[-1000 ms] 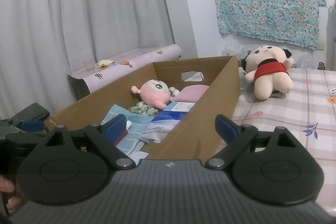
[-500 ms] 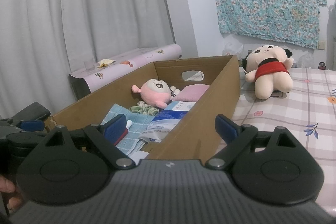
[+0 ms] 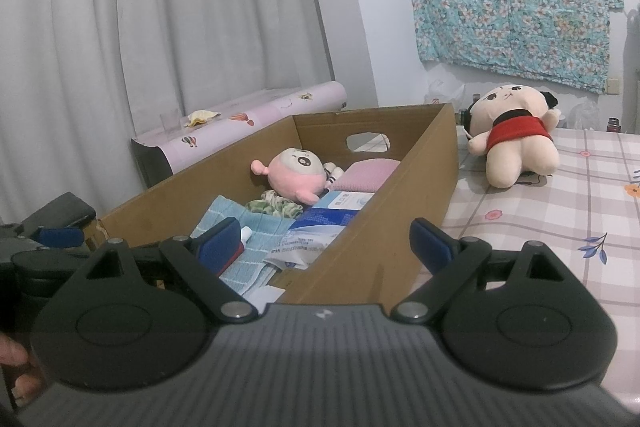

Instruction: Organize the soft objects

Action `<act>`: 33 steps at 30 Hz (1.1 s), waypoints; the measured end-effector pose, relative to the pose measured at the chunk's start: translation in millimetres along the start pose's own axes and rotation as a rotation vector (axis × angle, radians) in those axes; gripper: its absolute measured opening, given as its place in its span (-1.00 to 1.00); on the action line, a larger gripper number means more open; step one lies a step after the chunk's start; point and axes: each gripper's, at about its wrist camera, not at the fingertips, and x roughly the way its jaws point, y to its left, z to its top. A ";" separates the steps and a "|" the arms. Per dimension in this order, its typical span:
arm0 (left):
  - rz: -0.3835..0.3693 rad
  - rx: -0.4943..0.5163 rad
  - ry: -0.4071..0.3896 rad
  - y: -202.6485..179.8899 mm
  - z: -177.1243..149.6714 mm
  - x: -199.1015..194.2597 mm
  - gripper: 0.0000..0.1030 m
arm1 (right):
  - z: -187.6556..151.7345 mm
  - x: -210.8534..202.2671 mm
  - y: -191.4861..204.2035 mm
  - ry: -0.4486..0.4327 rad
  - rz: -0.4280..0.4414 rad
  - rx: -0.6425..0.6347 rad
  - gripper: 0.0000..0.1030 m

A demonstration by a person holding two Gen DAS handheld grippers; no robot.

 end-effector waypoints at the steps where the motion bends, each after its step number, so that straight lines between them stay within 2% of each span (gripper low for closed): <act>1: 0.000 0.001 0.000 0.0 -0.1 -0.1 1.00 | 0.0 -0.6 0.2 0.000 0.000 0.000 0.78; 33: 0.009 -0.007 0.000 0.5 -1.5 -0.7 1.00 | -0.3 -0.5 0.5 0.002 0.000 -0.001 0.79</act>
